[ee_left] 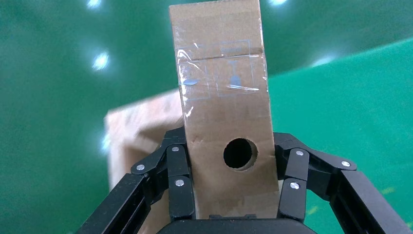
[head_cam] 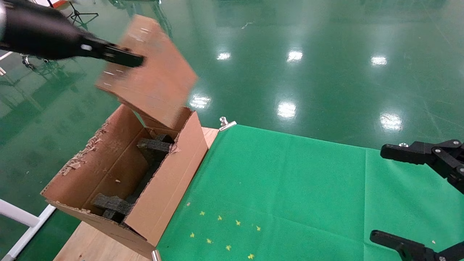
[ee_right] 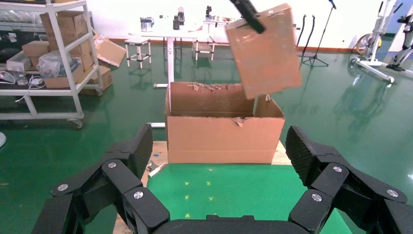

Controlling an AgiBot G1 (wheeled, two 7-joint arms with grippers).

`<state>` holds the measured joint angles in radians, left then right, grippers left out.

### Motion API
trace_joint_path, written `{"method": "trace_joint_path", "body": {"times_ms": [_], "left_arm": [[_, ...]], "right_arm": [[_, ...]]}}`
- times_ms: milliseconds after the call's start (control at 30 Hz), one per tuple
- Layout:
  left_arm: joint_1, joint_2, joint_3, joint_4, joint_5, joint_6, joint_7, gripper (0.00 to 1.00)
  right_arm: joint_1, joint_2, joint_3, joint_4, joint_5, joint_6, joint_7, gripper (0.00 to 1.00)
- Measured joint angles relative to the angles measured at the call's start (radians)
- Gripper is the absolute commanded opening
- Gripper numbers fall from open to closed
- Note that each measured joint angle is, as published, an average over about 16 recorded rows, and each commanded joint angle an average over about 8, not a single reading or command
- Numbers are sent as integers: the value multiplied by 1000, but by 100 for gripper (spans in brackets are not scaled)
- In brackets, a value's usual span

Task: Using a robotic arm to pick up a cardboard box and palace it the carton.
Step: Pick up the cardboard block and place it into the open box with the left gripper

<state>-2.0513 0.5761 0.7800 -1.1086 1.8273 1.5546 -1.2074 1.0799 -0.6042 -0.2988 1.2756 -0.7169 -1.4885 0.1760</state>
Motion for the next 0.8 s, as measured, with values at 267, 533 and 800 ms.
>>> {"method": "trace_joint_path", "body": {"times_ms": [267,533,800], "left_arm": [[47,-69,28,172,14,-32,120,0],[142,-90,34,391,-29,-126,289,0],[172,-66,40,574,-23,-228,460,0]], "right_arm": [[0,0,0,0,0,0,0,100],[0,0,-1,0,0,0,0,100],[0,0,-1,0,1,0,-1,100]]}}
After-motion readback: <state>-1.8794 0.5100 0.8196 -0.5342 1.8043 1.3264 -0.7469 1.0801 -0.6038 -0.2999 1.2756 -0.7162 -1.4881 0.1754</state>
